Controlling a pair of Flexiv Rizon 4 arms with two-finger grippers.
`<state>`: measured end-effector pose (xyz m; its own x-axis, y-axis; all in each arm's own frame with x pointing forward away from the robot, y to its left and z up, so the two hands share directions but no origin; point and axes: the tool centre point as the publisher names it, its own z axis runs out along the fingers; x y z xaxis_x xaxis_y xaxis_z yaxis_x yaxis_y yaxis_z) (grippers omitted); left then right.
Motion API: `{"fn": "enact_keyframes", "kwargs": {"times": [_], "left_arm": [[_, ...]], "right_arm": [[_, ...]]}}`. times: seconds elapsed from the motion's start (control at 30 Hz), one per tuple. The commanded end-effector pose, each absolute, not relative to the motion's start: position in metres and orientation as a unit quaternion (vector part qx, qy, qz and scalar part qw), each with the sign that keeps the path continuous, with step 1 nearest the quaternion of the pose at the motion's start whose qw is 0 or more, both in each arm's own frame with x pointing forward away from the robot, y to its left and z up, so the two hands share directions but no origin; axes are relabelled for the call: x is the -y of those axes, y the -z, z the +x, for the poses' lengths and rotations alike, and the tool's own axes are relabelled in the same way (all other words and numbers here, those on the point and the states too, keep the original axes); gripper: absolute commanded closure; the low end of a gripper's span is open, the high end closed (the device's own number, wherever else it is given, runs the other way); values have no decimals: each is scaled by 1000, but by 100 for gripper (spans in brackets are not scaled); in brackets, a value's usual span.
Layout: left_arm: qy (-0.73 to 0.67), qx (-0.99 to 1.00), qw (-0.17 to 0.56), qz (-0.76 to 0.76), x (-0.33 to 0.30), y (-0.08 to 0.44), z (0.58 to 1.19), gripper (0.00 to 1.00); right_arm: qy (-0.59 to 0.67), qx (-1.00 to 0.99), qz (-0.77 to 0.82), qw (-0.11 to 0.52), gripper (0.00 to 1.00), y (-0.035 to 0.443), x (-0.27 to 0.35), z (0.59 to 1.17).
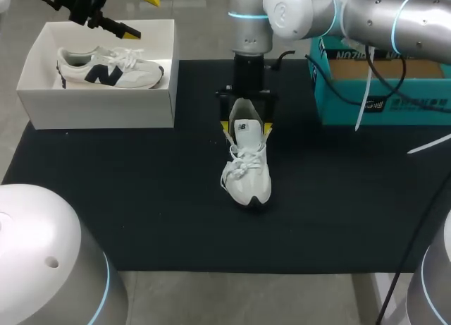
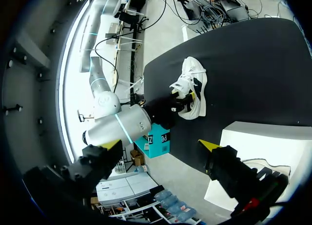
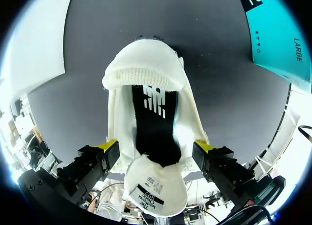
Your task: Take the shoe out of the shoebox, open the shoe tongue, remove and reinsert the insole, then place the shoe into the shoebox
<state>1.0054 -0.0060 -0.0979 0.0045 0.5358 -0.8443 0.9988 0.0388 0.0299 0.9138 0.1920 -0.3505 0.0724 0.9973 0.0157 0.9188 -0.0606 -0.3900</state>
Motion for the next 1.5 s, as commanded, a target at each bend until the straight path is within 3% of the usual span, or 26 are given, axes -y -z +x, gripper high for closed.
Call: {"fn": "enact_keyframes", "kwargs": {"times": [0.03,1.27,1.33,1.5], "left_arm": [[324,-626,355,613,6,98,1006,0],[324,-626,355,613,6,98,1006,0],[324,-626,355,613,6,98,1006,0],[324,-626,355,613,6,98,1006,0]], "right_arm": [[-130,668,-718,146,0,346,-193,907],[-130,610,-764,163,0,315,-194,842],[-128,611,-765,158,100,314,-194,841],[-121,617,-761,159,100,312,-192,840]]}}
